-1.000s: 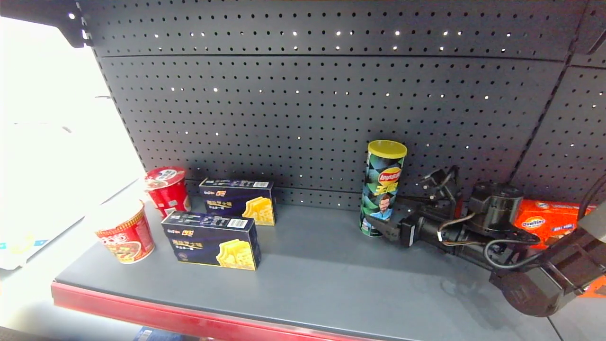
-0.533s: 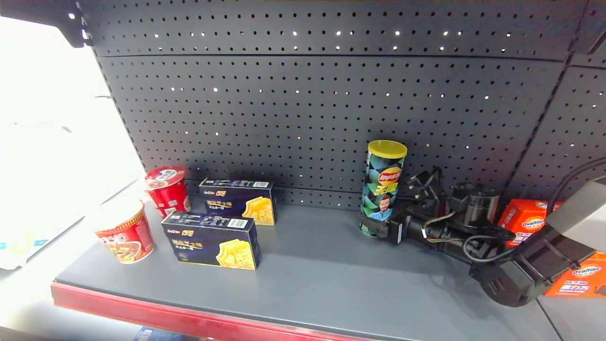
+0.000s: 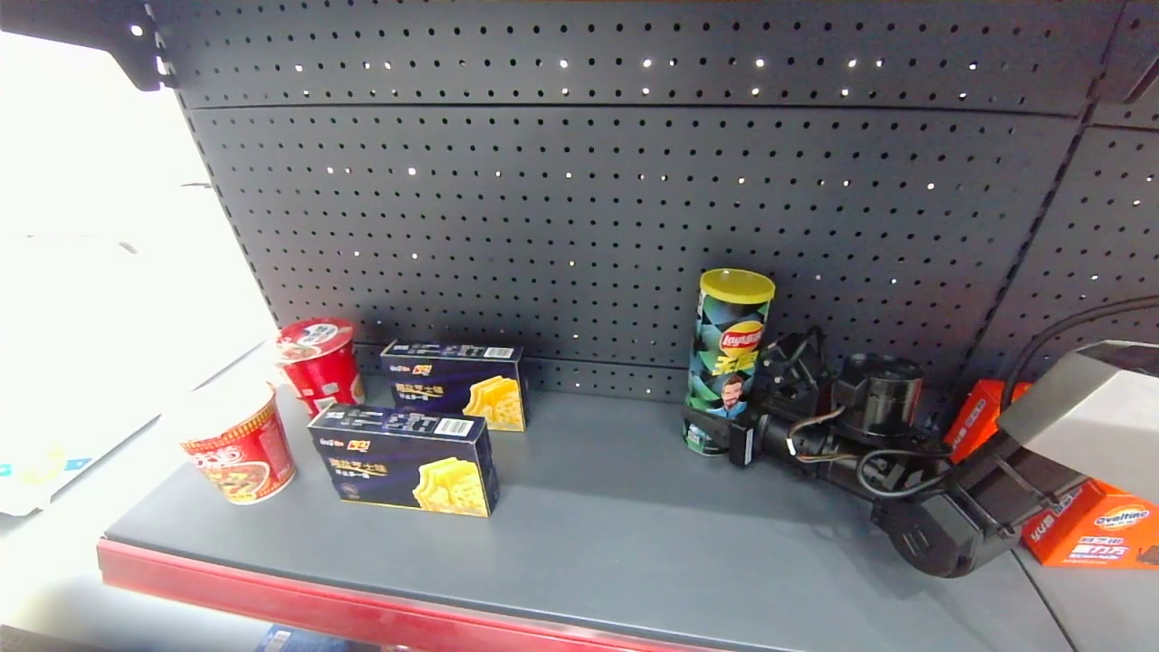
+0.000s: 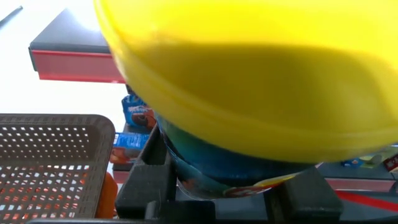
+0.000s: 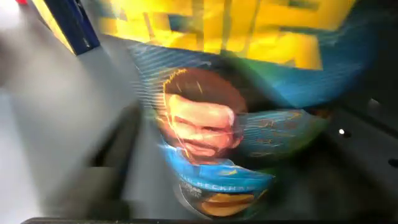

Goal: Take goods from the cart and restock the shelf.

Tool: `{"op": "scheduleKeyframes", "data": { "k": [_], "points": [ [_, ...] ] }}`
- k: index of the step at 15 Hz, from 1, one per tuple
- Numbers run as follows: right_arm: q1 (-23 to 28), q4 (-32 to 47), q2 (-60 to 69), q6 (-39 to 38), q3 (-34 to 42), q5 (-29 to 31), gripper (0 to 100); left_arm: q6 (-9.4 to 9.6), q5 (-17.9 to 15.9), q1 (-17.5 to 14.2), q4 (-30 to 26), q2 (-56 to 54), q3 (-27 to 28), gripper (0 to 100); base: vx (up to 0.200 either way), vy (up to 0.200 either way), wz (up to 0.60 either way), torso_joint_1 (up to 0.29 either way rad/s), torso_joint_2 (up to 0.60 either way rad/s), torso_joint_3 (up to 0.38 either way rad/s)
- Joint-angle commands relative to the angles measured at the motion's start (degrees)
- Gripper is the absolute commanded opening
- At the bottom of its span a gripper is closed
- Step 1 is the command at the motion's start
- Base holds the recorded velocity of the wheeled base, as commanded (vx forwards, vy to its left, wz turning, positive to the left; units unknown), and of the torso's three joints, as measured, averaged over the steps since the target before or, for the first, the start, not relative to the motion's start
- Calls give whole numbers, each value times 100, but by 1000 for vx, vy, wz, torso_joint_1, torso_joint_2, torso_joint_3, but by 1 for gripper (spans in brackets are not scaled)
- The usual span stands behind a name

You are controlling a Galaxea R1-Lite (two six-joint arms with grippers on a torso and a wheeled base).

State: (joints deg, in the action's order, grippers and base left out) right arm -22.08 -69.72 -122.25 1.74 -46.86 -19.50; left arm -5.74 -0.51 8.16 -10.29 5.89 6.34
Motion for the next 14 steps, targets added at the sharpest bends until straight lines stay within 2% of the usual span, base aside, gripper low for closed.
{"op": "scheduleKeyframes", "data": {
  "k": [1, 4, 8, 14],
  "points": [
    [-7, -7, 34, 10, 63, -1, 0, -6, -2, 2, 1, 9, -10, 0, 0, 0, 0, 0, 0, 0],
    [10, -33, 544, 10, 450, 43, 0, -76, -2, 2, 1, 9, -1, 0, 0, 0, 0, 0, 0, 0],
    [160, 28, 1484, 19, 1214, -9, 0, -76, -10, 2, 1, 9, -1, 0, 0, 0, 0, 0, 0, 0],
    [-51, 46, 2864, 54, 2568, -9, 0, -120, -2, 2, 1, 9, -1, 0, 0, 0, 0, 0, 0, 0]
  ]
}}
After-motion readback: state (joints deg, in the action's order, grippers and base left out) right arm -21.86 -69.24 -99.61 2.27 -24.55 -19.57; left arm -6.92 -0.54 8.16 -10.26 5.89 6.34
